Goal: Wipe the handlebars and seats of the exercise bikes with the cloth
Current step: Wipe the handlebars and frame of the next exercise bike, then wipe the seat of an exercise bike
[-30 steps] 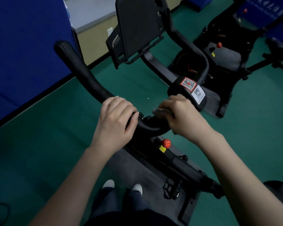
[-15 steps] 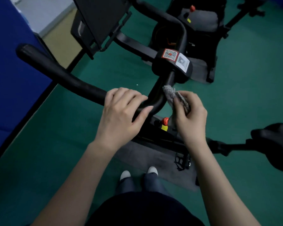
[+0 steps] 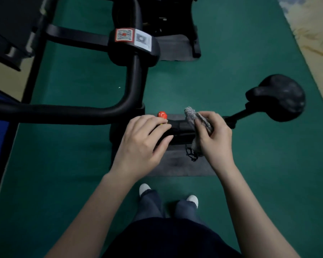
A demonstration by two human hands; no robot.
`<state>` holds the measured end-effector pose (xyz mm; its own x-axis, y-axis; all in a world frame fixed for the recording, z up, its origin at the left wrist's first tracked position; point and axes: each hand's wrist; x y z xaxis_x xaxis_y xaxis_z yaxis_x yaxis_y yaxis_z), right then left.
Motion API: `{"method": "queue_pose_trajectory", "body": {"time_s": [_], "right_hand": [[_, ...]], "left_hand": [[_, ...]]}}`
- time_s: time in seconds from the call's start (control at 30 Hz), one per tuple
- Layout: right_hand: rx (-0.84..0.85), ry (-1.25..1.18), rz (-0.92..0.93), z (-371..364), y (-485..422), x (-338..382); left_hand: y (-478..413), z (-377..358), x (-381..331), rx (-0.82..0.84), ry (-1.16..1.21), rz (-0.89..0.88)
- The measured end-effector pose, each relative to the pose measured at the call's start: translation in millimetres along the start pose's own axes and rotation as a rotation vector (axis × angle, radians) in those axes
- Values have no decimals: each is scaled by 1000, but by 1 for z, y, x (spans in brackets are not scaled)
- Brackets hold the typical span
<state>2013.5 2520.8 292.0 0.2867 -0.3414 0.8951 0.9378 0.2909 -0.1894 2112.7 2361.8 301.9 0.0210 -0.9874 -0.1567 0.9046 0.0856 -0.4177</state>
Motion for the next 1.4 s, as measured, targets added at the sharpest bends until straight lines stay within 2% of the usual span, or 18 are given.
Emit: {"method": "queue_pose_trajectory", "body": {"time_s": [0.27, 0.6, 0.93, 1.2, 1.4], "right_hand": [[-8, 28, -110, 69, 41, -45], [-112, -13, -245, 203, 103, -106], [-272, 0, -394, 328, 163, -168], [-421, -20, -487, 376, 165, -199], [-431, 31, -522, 407, 128, -226]], "left_hand": [[15, -34, -45, 376, -62, -17], [34, -104, -150, 809, -143, -49], [39, -162, -271, 915, -164, -133], [10, -195, -301, 1022, -218, -236], [-41, -245, -328, 1053, -231, -277]]}}
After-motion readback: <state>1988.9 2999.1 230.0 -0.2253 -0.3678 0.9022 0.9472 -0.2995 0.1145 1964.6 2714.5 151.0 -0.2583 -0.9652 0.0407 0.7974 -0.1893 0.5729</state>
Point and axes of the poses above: each hand's wrist, its own y-axis away from the middle knuckle, its own z-axis out of the back of the hand, x = y × z, and after that the axes turned 15 degrees about -y, right-handed
